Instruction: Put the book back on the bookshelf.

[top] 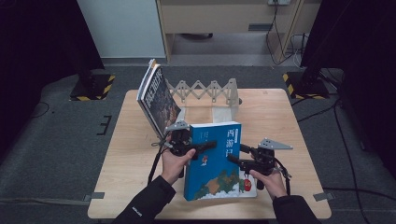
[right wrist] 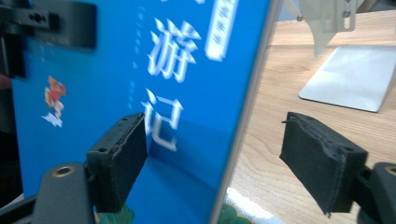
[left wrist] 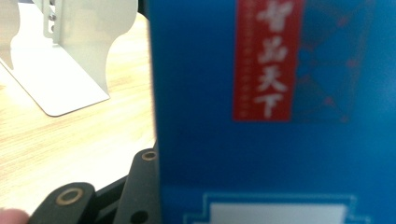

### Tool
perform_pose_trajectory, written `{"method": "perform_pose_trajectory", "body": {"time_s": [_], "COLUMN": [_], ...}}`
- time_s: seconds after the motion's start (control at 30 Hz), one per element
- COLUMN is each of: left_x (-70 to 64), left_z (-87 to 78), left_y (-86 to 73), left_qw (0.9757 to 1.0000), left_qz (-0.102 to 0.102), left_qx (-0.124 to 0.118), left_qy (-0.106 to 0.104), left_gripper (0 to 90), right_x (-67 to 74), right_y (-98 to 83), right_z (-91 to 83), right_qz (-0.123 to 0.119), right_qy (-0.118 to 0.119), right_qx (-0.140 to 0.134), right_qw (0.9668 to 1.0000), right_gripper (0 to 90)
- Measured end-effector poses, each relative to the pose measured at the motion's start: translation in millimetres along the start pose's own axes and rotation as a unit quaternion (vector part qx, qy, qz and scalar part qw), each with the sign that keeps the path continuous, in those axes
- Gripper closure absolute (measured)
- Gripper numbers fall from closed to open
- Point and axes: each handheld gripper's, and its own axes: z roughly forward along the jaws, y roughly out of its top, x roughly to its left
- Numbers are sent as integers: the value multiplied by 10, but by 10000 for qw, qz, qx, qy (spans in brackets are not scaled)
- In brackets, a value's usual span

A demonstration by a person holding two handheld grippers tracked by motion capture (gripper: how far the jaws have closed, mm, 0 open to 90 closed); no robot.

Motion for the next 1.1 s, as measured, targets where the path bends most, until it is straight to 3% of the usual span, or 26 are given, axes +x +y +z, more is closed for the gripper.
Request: {"method": "perform_pose_trajectory", "body": {"time_s": [0.3,0.47,0.6,0.77,0.97,1.1], "left_x": [-28,-28,26,75,153,160], "left_z": [-254,-400,-499,-624,-784,-818], "left_y": [175,254,290,350,438,504], "left_qw": [9990,9970,9954,9918,9865,9817], "left_qz": [161,323,282,319,246,395], "left_qx": [-329,-458,-555,-702,-1004,-1058], "left_qy": [239,530,722,1015,1267,1535], "left_gripper": [608,607,607,606,606,606], "right_x": [-72,-143,-227,-368,-496,-573], "right_y": [4,-15,-44,-85,-123,-167], "right_z": [-57,-89,-129,-194,-244,-253], "right_qz": [15,50,-30,-28,-37,-92], "right_qy": [-263,-687,-1135,-1677,-1986,-2220], "right_qx": [17,106,301,642,867,1138], "right_qw": [9997,9976,9931,9837,9762,9683], "right_gripper": [180,150,133,112,100,77]}}
